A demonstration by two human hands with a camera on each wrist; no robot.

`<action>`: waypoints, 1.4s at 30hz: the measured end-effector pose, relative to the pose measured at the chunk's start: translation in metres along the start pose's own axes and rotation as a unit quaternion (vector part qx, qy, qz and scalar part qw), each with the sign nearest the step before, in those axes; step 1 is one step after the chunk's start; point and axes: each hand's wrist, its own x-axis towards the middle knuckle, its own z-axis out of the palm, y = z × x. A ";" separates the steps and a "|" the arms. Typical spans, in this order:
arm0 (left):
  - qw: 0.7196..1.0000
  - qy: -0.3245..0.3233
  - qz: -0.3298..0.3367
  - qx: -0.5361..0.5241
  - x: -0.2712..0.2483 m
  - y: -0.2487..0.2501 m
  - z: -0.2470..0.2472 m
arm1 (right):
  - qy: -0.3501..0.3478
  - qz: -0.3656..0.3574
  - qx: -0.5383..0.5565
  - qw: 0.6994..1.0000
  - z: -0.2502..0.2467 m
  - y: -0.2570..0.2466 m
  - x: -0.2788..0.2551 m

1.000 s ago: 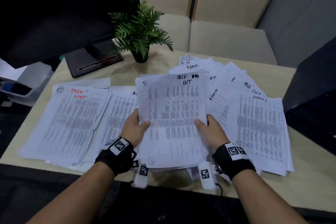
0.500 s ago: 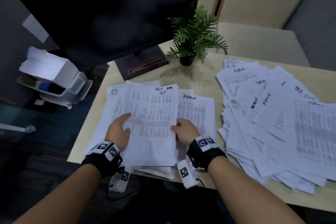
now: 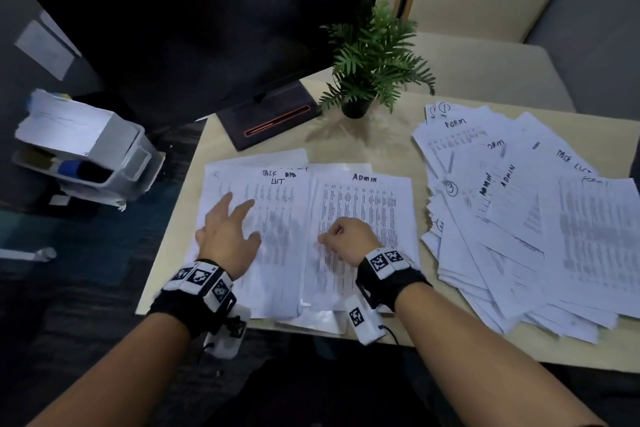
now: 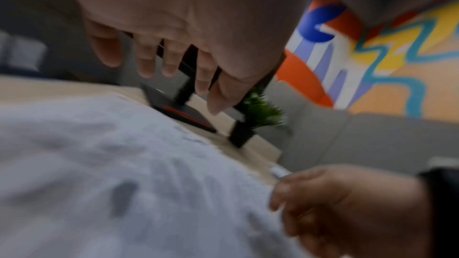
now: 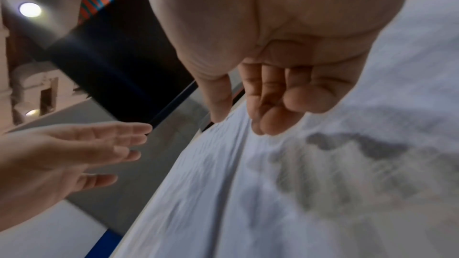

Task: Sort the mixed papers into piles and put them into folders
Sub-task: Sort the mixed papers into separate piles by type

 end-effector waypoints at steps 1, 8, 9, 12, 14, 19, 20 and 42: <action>0.998 -0.012 0.029 -0.048 0.000 0.016 0.005 | 0.016 0.005 0.007 1.000 -0.012 0.010 -0.004; 0.951 -0.101 0.145 -0.255 -0.008 0.138 0.050 | 0.163 0.079 0.011 0.983 -0.101 0.104 -0.044; 0.945 -0.114 0.152 -0.267 -0.010 0.155 0.060 | 0.186 0.095 0.014 0.978 -0.115 0.122 -0.050; 0.935 -0.143 0.165 -0.279 -0.015 0.197 0.088 | 0.208 0.131 -0.007 0.969 -0.150 0.169 -0.061; 0.935 -0.154 0.172 -0.271 -0.016 0.224 0.107 | 0.227 0.154 -0.030 0.961 -0.171 0.198 -0.064; 0.943 -0.169 0.155 -0.243 -0.025 0.284 0.153 | 0.276 0.229 -0.115 0.926 -0.216 0.268 -0.066; 0.945 -0.172 0.153 -0.232 -0.028 0.294 0.161 | 0.270 0.239 -0.125 0.924 -0.222 0.279 -0.065; 0.930 -0.184 0.035 -0.317 -0.048 0.387 0.245 | 0.111 -0.130 -0.174 0.970 -0.213 0.308 -0.093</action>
